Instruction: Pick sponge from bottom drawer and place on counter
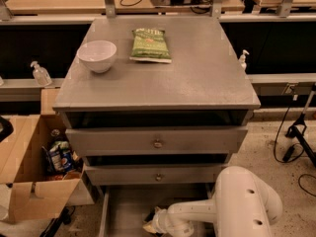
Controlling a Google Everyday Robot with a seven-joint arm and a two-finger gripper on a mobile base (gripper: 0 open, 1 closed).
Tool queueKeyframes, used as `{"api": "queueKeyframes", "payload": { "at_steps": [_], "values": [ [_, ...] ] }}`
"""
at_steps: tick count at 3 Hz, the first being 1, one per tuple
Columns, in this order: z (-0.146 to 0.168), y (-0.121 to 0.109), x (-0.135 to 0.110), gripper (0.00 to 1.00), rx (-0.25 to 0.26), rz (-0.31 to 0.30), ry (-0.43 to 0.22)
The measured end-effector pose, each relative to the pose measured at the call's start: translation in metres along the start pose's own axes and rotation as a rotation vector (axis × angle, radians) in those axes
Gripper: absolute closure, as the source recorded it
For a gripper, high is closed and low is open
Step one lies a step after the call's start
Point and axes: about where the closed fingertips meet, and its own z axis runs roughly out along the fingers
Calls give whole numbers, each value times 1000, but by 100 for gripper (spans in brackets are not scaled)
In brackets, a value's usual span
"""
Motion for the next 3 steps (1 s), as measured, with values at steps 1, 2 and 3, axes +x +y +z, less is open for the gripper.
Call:
{"api": "queueKeyframes", "payload": {
  "at_steps": [1,2,3],
  "values": [
    [-3,0,-2,84,0,0,0],
    [-3,0,-2,100,0,0,0],
    [-3,0,-2,100,0,0,0]
  ]
}}
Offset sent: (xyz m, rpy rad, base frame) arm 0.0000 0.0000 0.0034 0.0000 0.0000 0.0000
